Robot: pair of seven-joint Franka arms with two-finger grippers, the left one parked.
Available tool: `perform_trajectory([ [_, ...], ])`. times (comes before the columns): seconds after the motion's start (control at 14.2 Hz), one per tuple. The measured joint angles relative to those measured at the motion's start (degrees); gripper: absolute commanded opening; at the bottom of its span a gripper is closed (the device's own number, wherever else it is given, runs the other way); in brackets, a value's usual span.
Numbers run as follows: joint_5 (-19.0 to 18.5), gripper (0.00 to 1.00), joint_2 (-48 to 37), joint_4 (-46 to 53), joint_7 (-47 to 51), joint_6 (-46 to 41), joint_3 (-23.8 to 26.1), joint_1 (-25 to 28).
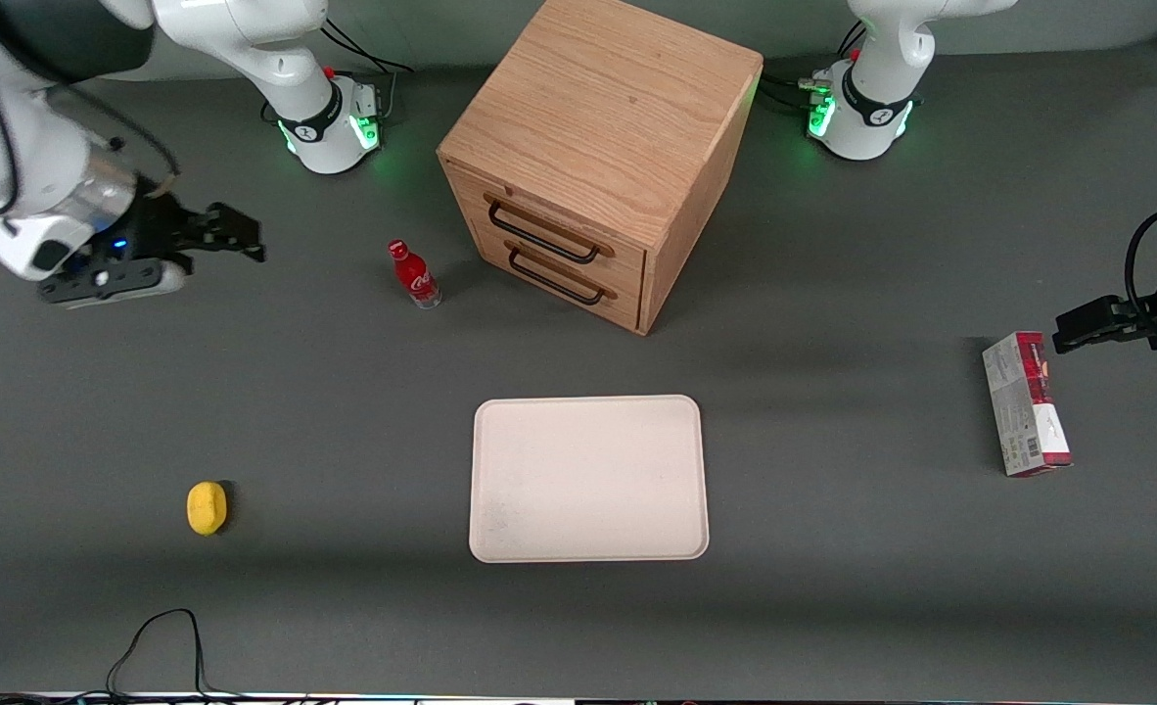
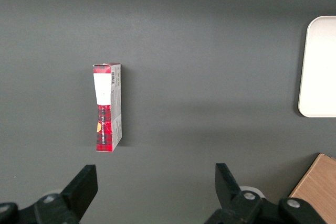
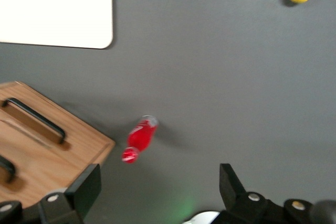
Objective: Place coke bottle on tray
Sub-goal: 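Move the open right gripper toward the red Coca-Cola bottle by the cabinet, then lower the right gripper over the bottle cap and close on it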
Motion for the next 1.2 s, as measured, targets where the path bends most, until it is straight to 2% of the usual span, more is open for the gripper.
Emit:
perform_trajectory([
  [0.14, 0.03, 1.0, -0.23, 2.25, 6.89, -3.62, 0.08, 4.41],
  [0.28, 0.03, 1.0, -1.19, 3.23, 9.35, -5.24, 0.1, 7.07],
  [0.49, 0.52, 1.0, -2.39, 2.94, 11.11, -6.39, 0.01, 8.23],
  [0.63, 2.52, 1.0, -3.07, 0.85, 11.75, -5.92, -0.02, 8.64],
  [0.77, 3.06, 0.99, -4.67, -4.65, 11.8, -2.34, -0.02, 8.85],
  [1.2, 3.22, 0.99, -15.69, -33.37, 11.82, 17.09, -0.04, 14.62],
])
